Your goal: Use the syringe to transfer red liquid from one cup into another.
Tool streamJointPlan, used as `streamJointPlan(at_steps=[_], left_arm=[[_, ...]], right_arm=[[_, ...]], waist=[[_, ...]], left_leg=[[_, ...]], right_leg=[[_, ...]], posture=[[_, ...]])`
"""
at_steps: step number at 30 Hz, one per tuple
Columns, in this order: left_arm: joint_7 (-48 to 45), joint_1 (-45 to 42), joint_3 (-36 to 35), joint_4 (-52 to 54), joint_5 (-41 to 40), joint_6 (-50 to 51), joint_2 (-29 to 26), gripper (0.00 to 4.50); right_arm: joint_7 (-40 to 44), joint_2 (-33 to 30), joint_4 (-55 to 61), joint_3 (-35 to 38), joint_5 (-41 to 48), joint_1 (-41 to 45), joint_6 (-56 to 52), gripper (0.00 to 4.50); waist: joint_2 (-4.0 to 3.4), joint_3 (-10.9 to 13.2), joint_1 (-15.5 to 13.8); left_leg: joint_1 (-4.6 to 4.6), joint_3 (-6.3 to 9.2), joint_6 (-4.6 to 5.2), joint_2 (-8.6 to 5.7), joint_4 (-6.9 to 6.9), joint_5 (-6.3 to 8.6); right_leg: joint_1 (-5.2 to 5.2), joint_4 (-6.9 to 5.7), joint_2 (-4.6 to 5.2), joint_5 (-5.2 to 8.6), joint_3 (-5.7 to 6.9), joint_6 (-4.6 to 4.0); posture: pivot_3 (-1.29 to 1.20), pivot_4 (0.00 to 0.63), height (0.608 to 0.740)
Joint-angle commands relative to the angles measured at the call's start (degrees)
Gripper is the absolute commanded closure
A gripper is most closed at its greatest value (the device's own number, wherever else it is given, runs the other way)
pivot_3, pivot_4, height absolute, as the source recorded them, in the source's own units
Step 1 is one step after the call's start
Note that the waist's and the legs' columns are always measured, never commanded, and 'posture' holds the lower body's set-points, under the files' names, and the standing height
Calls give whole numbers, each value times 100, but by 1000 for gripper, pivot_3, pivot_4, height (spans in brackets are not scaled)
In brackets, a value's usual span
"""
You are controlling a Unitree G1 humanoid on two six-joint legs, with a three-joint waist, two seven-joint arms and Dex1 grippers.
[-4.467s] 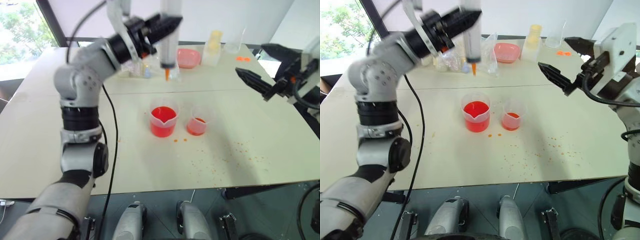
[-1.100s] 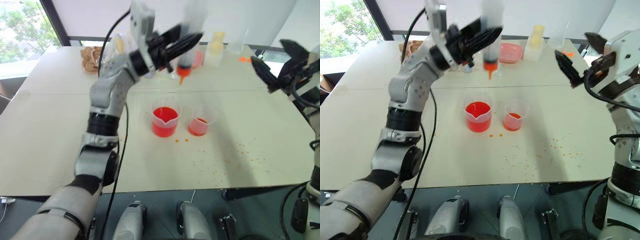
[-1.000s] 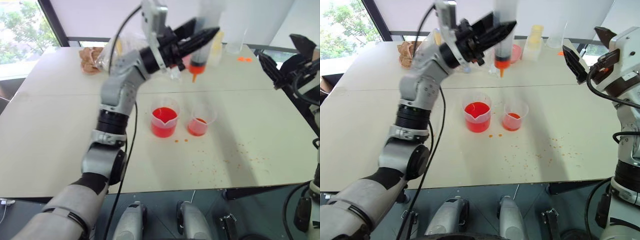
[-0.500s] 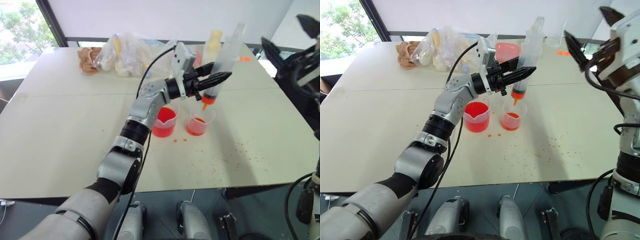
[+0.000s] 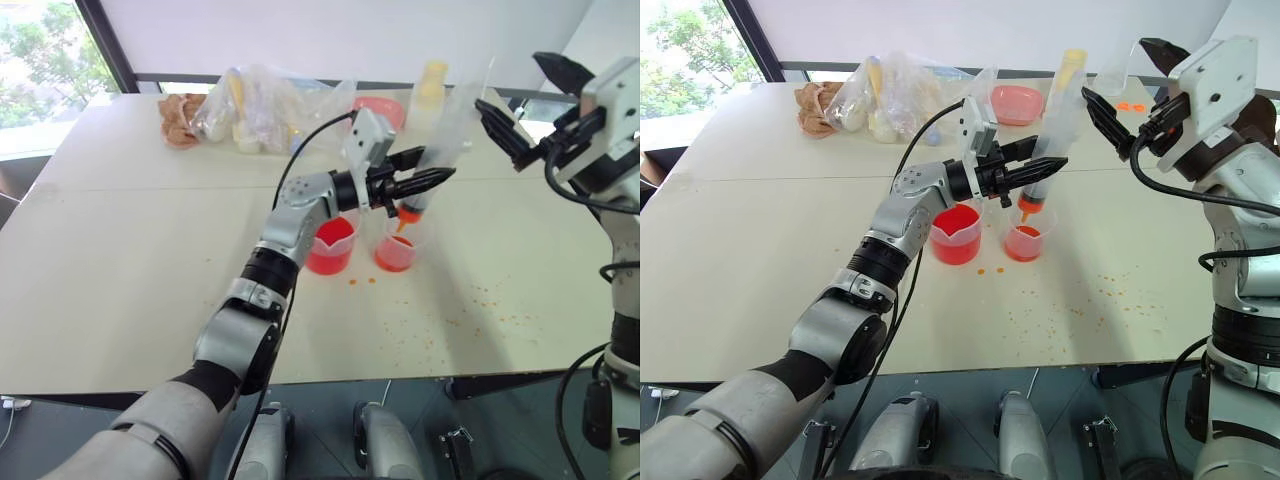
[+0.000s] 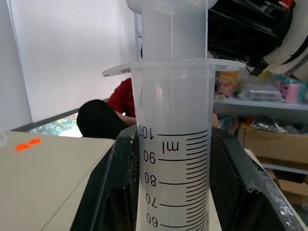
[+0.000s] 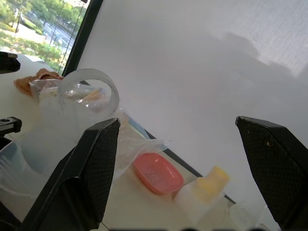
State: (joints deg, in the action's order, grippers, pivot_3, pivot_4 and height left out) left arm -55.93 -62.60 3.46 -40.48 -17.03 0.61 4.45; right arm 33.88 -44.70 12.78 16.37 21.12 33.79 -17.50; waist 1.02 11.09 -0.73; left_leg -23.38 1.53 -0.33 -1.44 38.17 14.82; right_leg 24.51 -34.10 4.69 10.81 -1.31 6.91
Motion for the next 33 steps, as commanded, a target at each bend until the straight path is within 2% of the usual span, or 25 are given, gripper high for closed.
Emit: streamJointPlan(at_steps=[1, 24, 30, 33], left_arm=[[-21, -54, 28, -14, 68, -145, 40, 3070], [-172, 2, 174, -302, 526, -494, 37, 3070], [-243, 44, 191, -210, 521, -491, 65, 3070], [-262, 55, 181, -133, 504, -460, 51, 3070]], right_arm=[[85, -71, 388, 140, 194, 29, -57, 497], [491, -117, 849, 59, 461, -80, -607, 497], [456, -62, 680, -40, 199, -89, -409, 497], [500, -46, 598, -88, 135, -92, -308, 1878]], waist=[[0, 0, 0], [0, 0, 0], [0, 0, 2], [0, 0, 3]], left_leg=[[0, 0, 0, 0, 0, 0], [0, 3, 0, 1, 0, 0], [0, 3, 0, 1, 0, 0], [0, 3, 0, 0, 0, 0]], right_leg=[[0, 0, 0, 0, 0, 0], [0, -2, 0, 0, 3, 0], [0, -2, 0, 0, 2, 0], [0, -2, 0, 0, 2, 0]], posture=[[0, 150, 740], [0, 150, 740], [0, 150, 740], [0, 150, 740]])
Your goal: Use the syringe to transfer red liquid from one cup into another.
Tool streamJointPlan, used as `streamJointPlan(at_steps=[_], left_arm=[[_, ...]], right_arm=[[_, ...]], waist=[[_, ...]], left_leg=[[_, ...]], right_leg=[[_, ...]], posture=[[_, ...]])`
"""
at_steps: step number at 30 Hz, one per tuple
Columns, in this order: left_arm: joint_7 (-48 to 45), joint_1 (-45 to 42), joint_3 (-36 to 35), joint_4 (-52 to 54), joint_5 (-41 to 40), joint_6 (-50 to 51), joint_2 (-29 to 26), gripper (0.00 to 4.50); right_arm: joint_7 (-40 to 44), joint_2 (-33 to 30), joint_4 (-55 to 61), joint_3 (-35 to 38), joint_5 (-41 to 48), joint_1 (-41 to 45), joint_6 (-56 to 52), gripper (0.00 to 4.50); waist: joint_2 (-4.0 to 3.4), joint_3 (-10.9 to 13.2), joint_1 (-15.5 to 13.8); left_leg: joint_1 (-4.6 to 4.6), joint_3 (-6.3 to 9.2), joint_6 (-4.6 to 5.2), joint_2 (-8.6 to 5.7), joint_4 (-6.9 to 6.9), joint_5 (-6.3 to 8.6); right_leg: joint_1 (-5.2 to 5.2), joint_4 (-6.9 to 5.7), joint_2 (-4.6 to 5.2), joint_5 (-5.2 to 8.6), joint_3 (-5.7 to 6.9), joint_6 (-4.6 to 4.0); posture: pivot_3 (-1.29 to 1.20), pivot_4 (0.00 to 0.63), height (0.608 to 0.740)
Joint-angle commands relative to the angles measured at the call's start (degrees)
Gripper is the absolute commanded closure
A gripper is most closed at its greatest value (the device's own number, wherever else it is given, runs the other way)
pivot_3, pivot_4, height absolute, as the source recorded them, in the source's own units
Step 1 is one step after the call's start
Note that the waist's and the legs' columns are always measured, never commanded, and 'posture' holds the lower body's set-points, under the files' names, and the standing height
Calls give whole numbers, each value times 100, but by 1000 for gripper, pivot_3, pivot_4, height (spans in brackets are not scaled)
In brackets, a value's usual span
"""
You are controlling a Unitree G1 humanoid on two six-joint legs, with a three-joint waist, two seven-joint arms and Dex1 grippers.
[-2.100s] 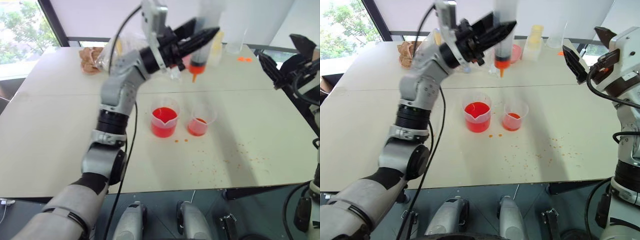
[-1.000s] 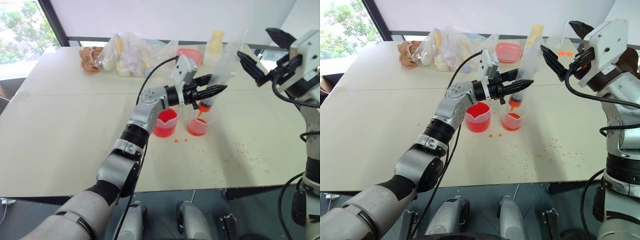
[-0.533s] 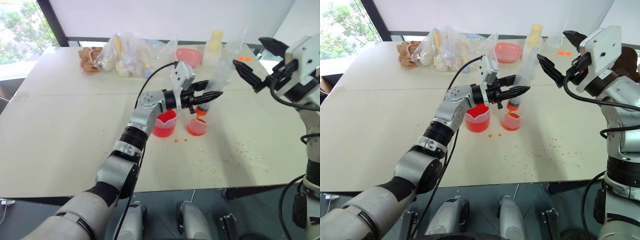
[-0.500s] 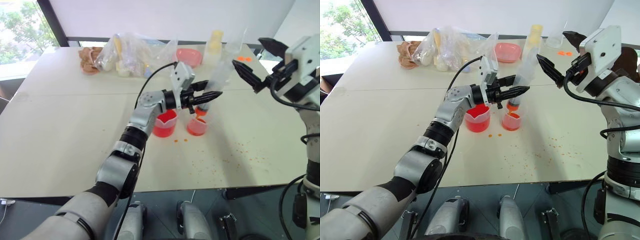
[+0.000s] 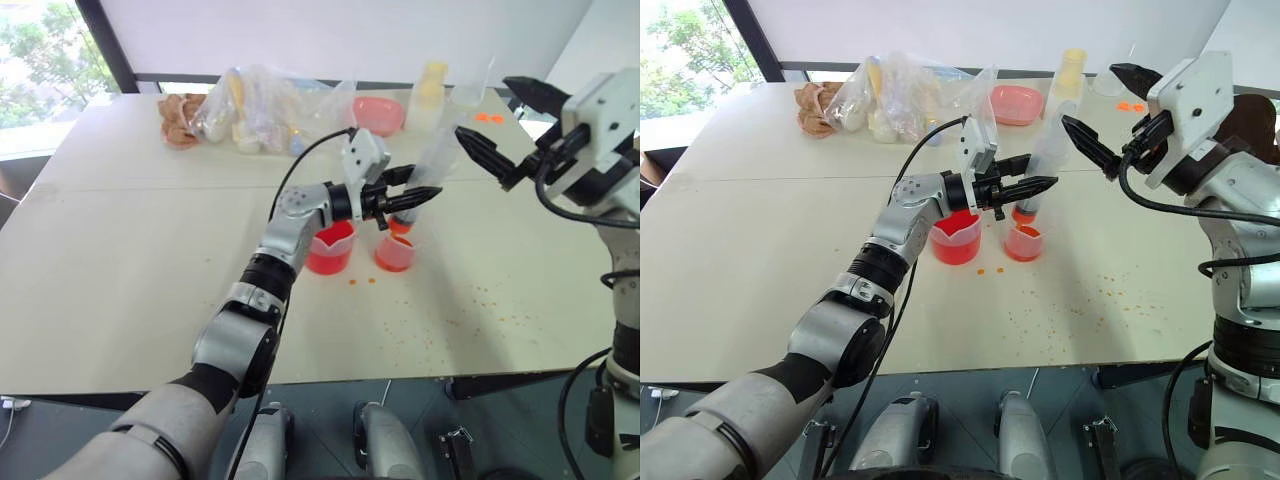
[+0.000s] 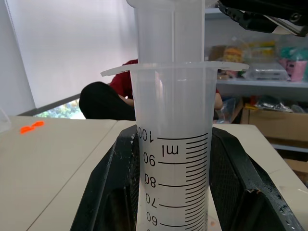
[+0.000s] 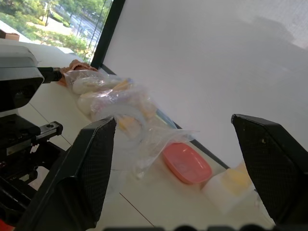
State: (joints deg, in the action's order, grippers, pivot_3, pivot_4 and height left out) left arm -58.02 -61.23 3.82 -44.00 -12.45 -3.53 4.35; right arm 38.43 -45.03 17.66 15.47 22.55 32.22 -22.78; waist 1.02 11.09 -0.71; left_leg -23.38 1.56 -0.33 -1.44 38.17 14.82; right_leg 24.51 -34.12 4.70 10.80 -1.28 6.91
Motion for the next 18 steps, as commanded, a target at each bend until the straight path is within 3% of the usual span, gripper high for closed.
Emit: streamJointPlan(at_steps=[1, 5, 18], left_arm=[[-56, -80, 141, 236, 42, -36, 58, 3070], [-62, -50, 127, 375, 8, 17, 33, 3070], [294, -173, -117, 812, -299, 291, 117, 3070]], right_arm=[[53, -6, 100, -1, -4, 68, 234, 2399], [127, -3, 63, -70, 5, 79, 265, 4439], [112, 316, 110, -379, 63, -71, 149, 4439]], waist=[[0, 0, 0], [0, 0, 0], [0, 0, -1]], left_leg=[[0, 0, 0, 0, 0, 0], [0, 0, 0, 0, 0, 0], [0, 0, 0, 0, 0, 0]], right_leg=[[0, 0, 0, 0, 0, 0], [0, 0, 0, 0, 0, 0], [0, -1, 0, 0, 0, 0]], posture=[[0, 150, 740], [0, 150, 740], [0, 150, 740]])
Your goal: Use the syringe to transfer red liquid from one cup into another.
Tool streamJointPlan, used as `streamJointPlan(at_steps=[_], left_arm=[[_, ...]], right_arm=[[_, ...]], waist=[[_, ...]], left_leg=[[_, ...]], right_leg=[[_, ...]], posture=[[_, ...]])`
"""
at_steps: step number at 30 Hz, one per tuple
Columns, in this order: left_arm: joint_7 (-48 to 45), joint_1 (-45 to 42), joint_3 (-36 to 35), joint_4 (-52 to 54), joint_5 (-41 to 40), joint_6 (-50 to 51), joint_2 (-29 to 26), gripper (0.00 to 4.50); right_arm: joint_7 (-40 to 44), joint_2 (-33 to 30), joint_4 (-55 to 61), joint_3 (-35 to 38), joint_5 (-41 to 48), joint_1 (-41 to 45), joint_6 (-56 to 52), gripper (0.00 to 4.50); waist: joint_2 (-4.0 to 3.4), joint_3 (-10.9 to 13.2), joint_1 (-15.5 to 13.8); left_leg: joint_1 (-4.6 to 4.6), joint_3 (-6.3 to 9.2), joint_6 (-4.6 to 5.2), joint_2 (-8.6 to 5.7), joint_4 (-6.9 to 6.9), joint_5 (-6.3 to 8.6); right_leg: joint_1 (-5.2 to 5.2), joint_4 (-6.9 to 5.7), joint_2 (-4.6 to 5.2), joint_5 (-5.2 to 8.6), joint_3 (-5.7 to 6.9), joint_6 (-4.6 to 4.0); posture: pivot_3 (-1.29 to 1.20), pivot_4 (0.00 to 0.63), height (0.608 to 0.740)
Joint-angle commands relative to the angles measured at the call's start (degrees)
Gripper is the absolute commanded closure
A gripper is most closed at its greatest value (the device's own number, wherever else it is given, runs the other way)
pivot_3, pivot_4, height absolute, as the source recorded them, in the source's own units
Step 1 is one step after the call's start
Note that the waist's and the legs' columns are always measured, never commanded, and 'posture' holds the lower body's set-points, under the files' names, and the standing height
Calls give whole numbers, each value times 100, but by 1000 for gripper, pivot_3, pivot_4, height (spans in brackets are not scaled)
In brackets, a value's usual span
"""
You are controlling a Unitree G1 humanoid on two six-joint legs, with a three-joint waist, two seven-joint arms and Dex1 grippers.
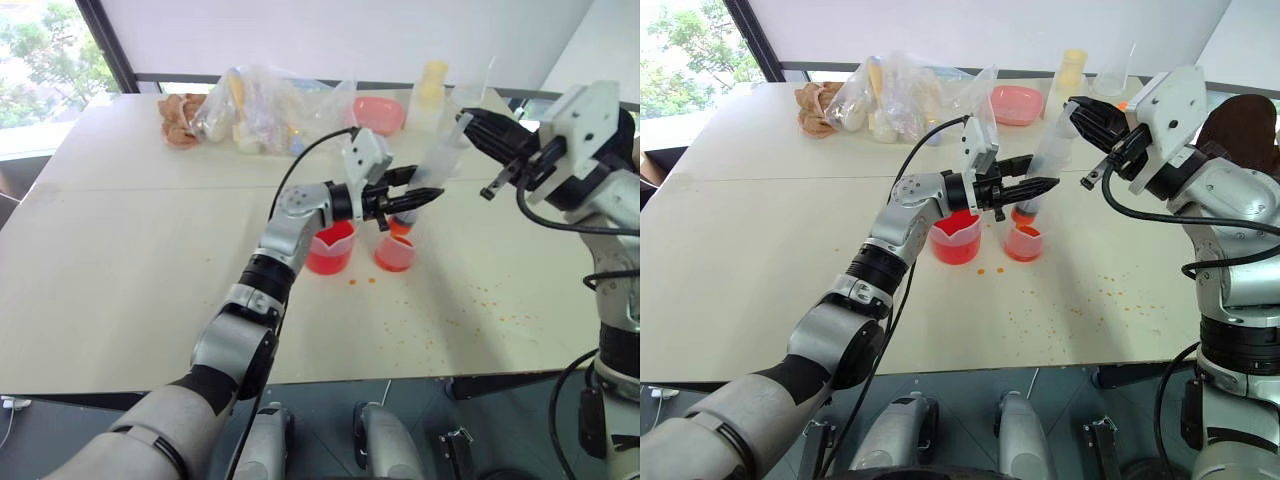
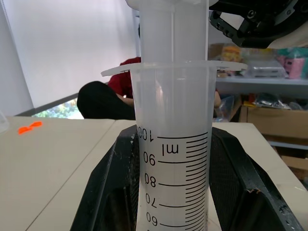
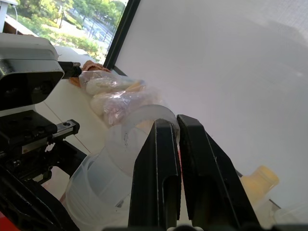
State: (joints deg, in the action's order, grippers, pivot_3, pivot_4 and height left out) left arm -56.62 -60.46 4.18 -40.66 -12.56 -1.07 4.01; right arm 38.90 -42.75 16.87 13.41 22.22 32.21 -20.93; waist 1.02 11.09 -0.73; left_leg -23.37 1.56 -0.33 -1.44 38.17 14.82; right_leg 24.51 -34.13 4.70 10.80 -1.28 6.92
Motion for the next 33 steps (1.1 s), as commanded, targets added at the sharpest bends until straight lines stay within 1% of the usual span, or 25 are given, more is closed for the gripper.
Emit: streamJointPlan(at_steps=[1, 10, 17, 25, 28, 29, 32, 33], left_arm=[[179, -275, -182, 531, -329, 89, 169, 3070], [252, -375, -289, 1021, -601, 432, 276, 3070], [301, -478, -359, 1107, -694, 516, 290, 3070], [293, -478, -364, 1126, -735, 557, 313, 3070], [256, -422, -327, 1171, -752, 638, 328, 3070], [228, -394, -310, 1198, -760, 671, 325, 3070], [205, -341, -307, 1269, -790, 764, 320, 3070], [200, -329, -311, 1292, -801, 796, 318, 3070]], right_arm=[[62, 111, 207, -195, 100, -89, -51, 4439], [-9, 328, 349, -313, 163, -273, -205, 4439], [-99, 524, 435, -374, 217, -525, -277, 4439], [-141, 519, 413, -366, 169, -587, -288, 4439], [-214, 567, 375, -11, 420, -521, -305, 3547], [-305, 576, 366, 156, 498, -472, -323, 3168], [-447, 462, 379, 440, 533, -481, -354, 1657], [-461, 413, 386, 483, 511, -519, -354, 1077]], waist=[[0, 0, -1], [0, 0, 2], [0, 0, 2], [0, 0, 2], [0, 0, 1], [0, 0, 2], [-1, 0, 1], [-1, 0, -4]], left_leg=[[0, 0, 0, 0, 0, 0], [1, 0, 0, 0, 0, 0], [0, 0, 0, -1, 0, 0], [0, 0, 0, -1, 0, 0], [0, 0, 0, -1, 0, 0], [0, 1, 0, 0, 0, 0], [0, 1, 0, 0, 0, 0], [0, 2, 0, 0, 0, 0]], right_leg=[[0, 0, 0, 0, 0, 0], [0, -1, 0, 0, 0, 0], [0, -1, 0, 0, 0, 0], [0, -1, 0, 0, 0, 0], [0, -1, 0, 0, 0, 0], [0, -1, 0, 0, 0, 0], [0, -1, 0, 0, 0, 0], [0, -1, 0, 0, 1, 0]], posture=[[0, 150, 740], [0, 150, 740], [0, 150, 740], [0, 150, 740], [0, 150, 740], [0, 150, 740], [0, 150, 740], [0, 150, 740]])
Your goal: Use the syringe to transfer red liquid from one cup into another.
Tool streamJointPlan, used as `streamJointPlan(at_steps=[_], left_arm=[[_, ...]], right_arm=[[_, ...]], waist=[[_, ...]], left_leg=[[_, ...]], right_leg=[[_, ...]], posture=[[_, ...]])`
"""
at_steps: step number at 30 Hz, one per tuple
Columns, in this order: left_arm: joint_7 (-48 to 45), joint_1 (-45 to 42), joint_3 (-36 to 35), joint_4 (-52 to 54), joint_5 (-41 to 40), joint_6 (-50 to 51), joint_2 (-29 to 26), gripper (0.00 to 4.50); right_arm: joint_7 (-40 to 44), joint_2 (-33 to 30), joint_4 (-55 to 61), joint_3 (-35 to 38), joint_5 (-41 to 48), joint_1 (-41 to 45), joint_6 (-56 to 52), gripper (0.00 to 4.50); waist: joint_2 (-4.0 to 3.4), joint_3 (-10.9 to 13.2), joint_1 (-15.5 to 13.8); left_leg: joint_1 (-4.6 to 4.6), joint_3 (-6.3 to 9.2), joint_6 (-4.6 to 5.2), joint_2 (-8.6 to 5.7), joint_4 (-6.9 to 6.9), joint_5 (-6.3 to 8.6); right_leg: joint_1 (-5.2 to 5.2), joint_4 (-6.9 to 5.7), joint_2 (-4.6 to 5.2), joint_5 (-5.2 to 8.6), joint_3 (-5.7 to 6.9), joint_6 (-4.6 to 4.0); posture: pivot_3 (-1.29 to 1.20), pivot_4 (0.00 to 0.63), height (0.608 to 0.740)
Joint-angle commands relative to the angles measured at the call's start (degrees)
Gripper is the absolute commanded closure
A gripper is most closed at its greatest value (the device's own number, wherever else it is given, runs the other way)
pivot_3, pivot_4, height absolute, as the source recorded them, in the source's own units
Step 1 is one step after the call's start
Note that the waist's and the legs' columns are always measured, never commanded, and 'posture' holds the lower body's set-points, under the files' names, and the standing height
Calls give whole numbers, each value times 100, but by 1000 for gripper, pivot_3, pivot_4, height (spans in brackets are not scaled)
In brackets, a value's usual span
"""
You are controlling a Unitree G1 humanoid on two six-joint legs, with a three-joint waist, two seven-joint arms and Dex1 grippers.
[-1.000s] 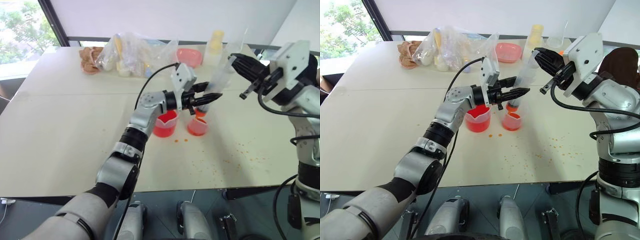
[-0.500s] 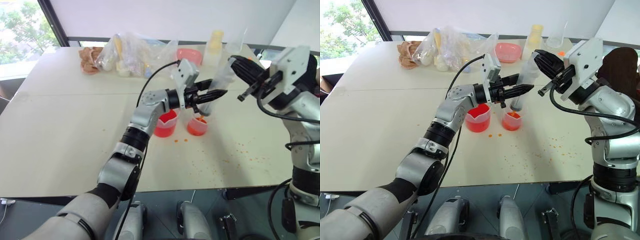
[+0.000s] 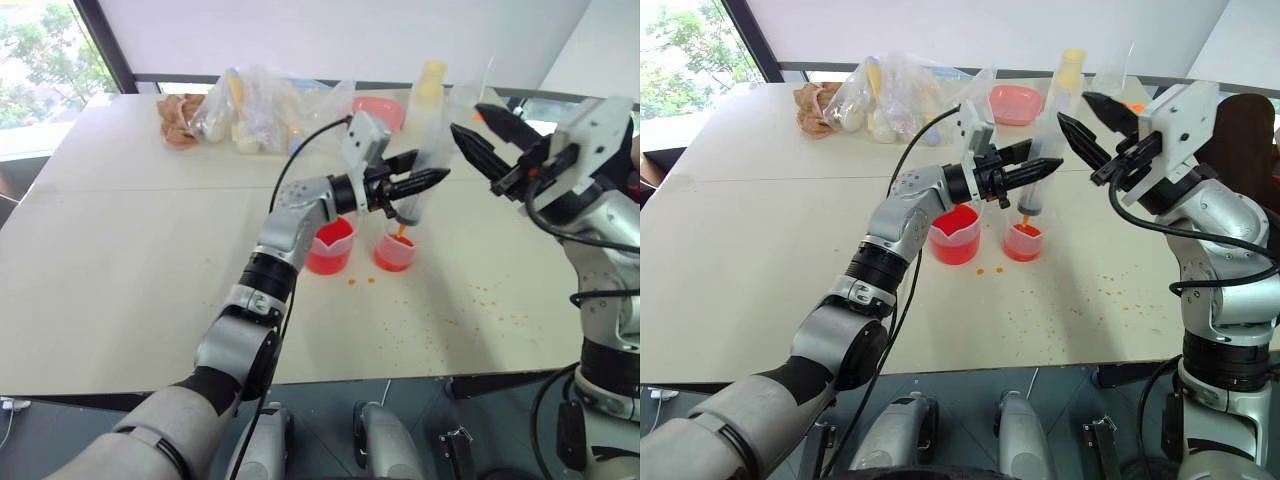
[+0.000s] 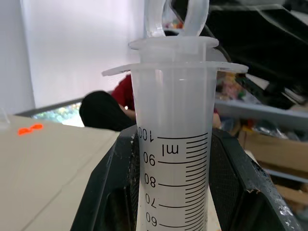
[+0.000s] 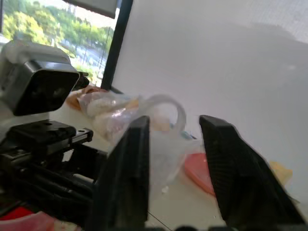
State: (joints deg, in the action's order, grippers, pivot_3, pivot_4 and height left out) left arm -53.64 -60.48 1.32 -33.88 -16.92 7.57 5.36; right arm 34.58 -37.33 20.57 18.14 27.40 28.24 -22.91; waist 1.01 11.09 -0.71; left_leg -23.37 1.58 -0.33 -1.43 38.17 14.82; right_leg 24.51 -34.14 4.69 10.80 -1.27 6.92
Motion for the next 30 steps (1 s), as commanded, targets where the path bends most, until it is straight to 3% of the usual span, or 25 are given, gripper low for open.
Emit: streamJointPlan(at_steps=[1, 9, 12, 16, 20, 25, 28, 30], left_arm=[[-107, -312, -28, 647, -382, -26, 183, 3070], [-31, -433, -102, 770, -497, 422, 11, 3070], [370, -1043, -269, 452, -360, 964, -545, 3070], [675, -2505, -1202, -212, -1213, 3304, -1994, 3070], [1225, -3013, -1029, -1314, -779, 5085, -2992, 3070], [1972, -2399, -694, -1709, -146, 6185, -3619, 3070], [2053, -1602, -559, -1151, -130, 6941, -3848, 3070], [1831, -873, -244, -138, -318, 7427, -4091, 3070]], right_arm=[[-28, -174, 39, 73, 8, -184, -178, 555], [-216, -507, 89, 907, 265, -617, -350, 555], [-293, -712, 16, 1054, 111, -557, -203, 555], [65, -991, 341, 820, 546, -269, -453, 555], [693, -1185, 875, 191, 1315, -67, -968, 555], [1503, -1235, 1257, -748, 1850, 42, -1319, 555], [1767, -1081, 1252, -1293, 1622, 21, -1157, 555], [1875, -1072, 1098, -1556, 1265, 9, -960, 555]], waist=[[0, 0, -6], [0, 0, -8], [-3, 1, 18], [-13, 12, 205], [-24, 5, 309], [-26, 3, 245], [-8, 12, 243], [4, 17, 201]], left_leg=[[0, -1, 0, 0, 0, 0], [-1, 0, 0, 0, 1, 0], [-1, -3, 0, -2, 2, 0], [1, -3, 1, 5, -1, 1], [12, 9, 25, 13, -15, 14], [27, 14, 28, 5, -5, 16], [10, 16, 27, 5, 0, 16], [-9, 17, 23, 5, 5, 14]], right_leg=[[0, 0, 0, 0, 0, 0], [0, 0, 0, 0, -1, 0], [0, 1, 0, 0, -2, 0], [9, -8, -12, 2, -2, 2], [14, -30, -22, 8, 2, 7], [-9, -38, -7, 13, 4, 15], [11, -45, -5, 12, 1, 14], [41, -87, -1, 12, -4, 13]], posture=[[0, 150, 740], [0, 150, 740], [0, 150, 740], [0, 150, 740], [0, 150, 740], [0, 150, 740], [0, 150, 740], [0, 150, 740]])
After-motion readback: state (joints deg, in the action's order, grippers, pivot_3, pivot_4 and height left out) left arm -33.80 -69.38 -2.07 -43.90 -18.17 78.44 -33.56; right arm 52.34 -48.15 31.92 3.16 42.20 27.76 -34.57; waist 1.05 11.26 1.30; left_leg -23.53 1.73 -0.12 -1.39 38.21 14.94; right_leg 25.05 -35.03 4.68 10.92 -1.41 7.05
